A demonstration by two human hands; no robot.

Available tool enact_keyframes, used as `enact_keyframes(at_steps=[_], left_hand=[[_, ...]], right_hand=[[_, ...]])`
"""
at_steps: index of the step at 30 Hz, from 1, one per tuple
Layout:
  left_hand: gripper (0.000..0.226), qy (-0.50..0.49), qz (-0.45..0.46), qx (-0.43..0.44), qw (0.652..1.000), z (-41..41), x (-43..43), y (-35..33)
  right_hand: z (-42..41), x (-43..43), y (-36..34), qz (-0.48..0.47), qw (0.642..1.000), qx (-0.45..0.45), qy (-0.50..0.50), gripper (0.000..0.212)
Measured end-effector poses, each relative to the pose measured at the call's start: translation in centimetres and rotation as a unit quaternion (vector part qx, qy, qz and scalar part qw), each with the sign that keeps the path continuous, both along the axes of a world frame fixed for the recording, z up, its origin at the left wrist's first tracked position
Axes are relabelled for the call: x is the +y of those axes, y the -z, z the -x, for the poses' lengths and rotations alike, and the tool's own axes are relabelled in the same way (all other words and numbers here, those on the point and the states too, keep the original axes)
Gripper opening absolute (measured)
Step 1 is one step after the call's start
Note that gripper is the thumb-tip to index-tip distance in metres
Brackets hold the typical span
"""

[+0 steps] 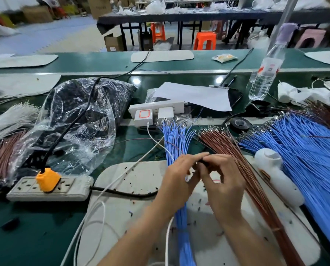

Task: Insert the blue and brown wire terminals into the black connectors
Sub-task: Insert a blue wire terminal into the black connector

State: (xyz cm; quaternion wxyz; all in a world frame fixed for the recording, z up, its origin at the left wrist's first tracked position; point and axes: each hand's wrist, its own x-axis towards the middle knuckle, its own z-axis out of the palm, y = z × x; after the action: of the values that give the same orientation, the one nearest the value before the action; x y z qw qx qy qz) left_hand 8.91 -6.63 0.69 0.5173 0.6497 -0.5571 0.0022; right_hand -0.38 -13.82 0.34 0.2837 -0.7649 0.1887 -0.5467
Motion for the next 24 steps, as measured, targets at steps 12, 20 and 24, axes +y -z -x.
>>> enact_keyframes(at_steps=[12,20,24], left_hand=[[0.025,-0.030,0.022,0.205,0.978,-0.2,0.3,0.9],[0.018,-0.033,0.030,0.259,0.965,0.0,0.2,1.0],[0.013,-0.054,0.032,0.218,0.974,-0.3,0.2,1.3]], right_hand=[[-0.3,0.1,0.2,-0.014,0.999,0.003,-0.043,0.020],[-0.2,0.1,0.1,-0.001,0.999,0.014,-0.047,0.014],[-0.3,0.2,0.0,0.000,0.998,0.020,-0.054,0.013]])
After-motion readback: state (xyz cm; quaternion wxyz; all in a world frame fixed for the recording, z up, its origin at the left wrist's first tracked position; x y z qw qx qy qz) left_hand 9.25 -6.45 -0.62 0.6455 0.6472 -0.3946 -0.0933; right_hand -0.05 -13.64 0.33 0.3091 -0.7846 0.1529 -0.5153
